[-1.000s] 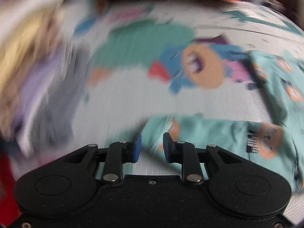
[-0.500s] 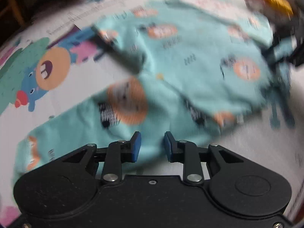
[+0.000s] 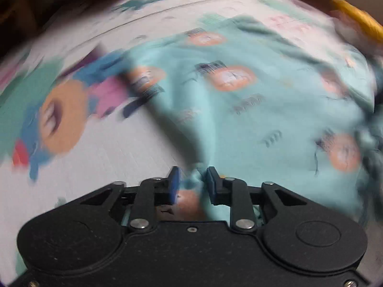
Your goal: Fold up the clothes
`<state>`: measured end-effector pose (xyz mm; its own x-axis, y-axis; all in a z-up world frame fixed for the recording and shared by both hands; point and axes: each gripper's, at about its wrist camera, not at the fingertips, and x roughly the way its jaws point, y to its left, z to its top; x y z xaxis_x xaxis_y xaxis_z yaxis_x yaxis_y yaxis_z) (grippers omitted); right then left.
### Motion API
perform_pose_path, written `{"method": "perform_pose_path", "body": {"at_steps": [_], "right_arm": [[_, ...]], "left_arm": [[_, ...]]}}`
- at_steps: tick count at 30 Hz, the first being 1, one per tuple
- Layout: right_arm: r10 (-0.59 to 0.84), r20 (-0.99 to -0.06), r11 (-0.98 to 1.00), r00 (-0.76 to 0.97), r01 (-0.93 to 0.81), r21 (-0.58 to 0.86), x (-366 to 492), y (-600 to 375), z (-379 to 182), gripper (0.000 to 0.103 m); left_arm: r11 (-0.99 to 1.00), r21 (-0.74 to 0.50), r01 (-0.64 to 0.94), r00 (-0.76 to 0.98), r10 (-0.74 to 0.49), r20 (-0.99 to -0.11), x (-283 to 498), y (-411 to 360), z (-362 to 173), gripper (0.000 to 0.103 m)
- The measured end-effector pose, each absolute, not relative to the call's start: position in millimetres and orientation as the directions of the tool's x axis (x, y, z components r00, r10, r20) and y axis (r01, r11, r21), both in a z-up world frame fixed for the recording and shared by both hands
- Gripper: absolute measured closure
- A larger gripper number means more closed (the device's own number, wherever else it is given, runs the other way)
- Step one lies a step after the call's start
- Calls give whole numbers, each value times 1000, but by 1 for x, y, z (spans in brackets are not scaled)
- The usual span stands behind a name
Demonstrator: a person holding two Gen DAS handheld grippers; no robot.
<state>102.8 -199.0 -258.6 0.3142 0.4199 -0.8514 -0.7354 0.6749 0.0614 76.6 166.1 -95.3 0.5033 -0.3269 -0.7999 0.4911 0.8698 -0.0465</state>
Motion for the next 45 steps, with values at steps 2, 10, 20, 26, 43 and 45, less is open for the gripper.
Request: {"method": "perform_pose_path", "body": {"at_steps": [2, 10, 20, 26, 43, 45], "right_arm": [[426, -841, 701, 335, -710, 72, 111, -206, -257, 66], [376, -845, 791, 381, -607, 78, 163, -238, -268, 68], [334, -820, 812, 465, -584, -1, 238, -259, -275, 64], [297, -789, 772, 538, -621, -133, 281, -235, -273, 63], [317, -767, 917, 558, -386, 99, 346, -276, -250, 64], [354, -765, 866, 539, -497, 51, 313, -264, -241, 64]], "left_arm": [[874, -49, 483, 512, -328, -794, 85, 162, -99, 78], [839, -15, 544, 539, -363, -760, 120, 126, -124, 80], [840, 10, 543, 531, -333, -779, 191, 93, -183, 73], [861, 6, 509, 551, -321, -770, 291, 84, -224, 73], [822, -26, 570, 567, -416, -711, 359, 22, -285, 64], [801, -1, 599, 568, -425, -705, 320, 29, -278, 68]]}}
